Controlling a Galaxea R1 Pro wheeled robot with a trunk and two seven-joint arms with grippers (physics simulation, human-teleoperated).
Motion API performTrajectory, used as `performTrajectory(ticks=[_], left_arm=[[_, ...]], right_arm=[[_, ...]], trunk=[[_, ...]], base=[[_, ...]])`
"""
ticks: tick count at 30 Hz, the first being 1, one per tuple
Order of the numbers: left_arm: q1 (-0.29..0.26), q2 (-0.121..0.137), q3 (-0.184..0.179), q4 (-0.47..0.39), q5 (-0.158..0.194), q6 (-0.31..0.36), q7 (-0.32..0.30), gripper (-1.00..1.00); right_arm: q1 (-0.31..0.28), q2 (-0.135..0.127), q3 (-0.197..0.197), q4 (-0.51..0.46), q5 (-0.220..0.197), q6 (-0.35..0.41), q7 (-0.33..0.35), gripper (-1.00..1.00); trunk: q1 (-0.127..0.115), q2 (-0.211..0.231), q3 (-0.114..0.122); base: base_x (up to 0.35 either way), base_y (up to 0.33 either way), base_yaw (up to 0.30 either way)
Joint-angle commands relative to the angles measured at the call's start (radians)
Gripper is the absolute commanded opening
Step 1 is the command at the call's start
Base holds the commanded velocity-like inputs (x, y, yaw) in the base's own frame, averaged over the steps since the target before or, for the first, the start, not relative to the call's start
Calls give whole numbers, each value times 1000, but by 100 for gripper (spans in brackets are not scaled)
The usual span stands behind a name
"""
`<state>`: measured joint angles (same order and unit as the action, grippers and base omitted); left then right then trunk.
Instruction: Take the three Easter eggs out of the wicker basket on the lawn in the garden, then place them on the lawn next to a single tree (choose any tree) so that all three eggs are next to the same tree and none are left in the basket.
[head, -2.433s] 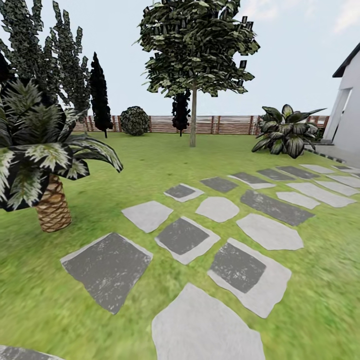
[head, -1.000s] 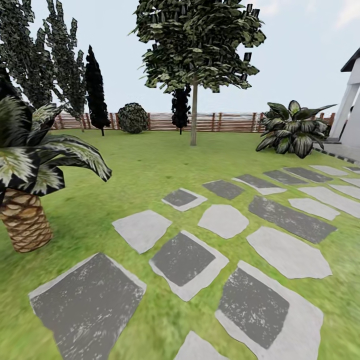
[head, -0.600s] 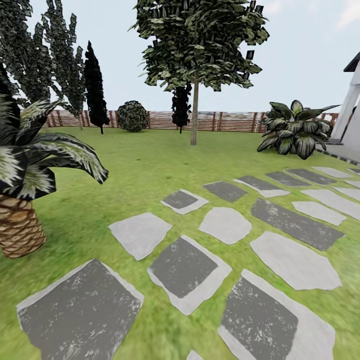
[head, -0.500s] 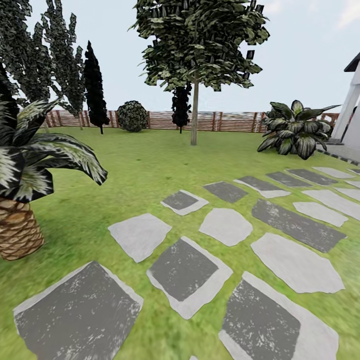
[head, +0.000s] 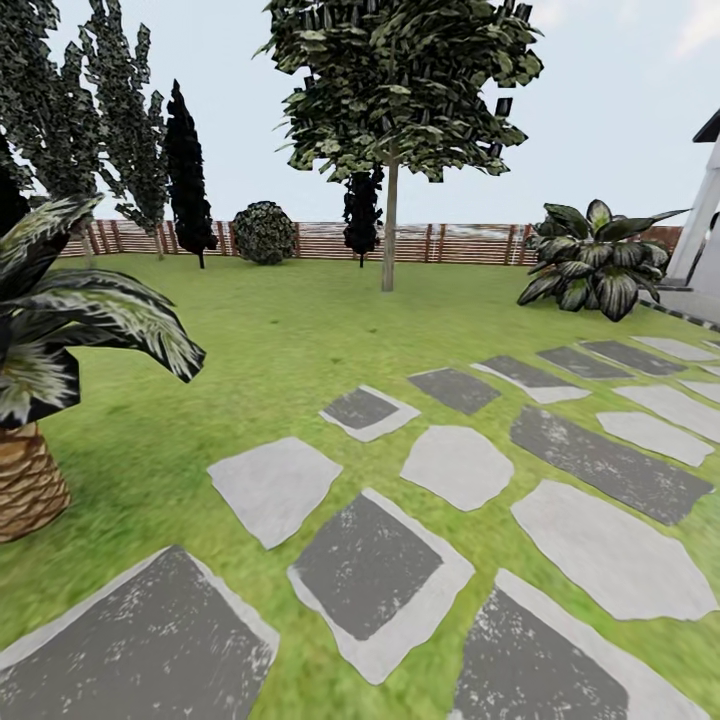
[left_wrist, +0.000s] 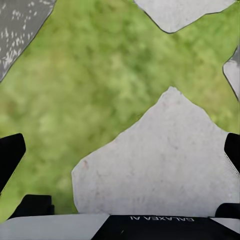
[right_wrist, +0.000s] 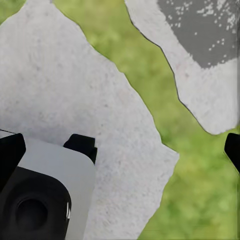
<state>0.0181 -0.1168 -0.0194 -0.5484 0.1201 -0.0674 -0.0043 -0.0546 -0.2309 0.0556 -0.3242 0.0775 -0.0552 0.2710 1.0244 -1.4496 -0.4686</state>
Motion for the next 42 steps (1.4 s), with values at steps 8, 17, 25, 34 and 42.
performTrajectory(ticks=[8,17,25,34,42], left_arm=[[0,0,-2,-1,10,-1,0,100],[0,0,-2,-1,10,-2,0,100],[0,0,-2,-1,10,-1,0,100],[0,0,-2,-1,10,-2,0,100],[0,0,-2,-1,10,-2,0,100]], right_arm=[[-1,-1,4,1,8,-5,-1,100],[-1,1,3,1,8,-5,-1,100],[-1,2,3,1,7,-5,-1,100],[-1,2,3,2,7,-5,-1,100],[-1,2,3,2,7,-5,-1,100]], trunk=[[1,0,-1],[1,0,-1],[1,0,-1],[1,0,-1],[1,0,-1]], base=[[335,0,0],[335,0,0],[335,0,0],[335,0,0],[335,0,0]])
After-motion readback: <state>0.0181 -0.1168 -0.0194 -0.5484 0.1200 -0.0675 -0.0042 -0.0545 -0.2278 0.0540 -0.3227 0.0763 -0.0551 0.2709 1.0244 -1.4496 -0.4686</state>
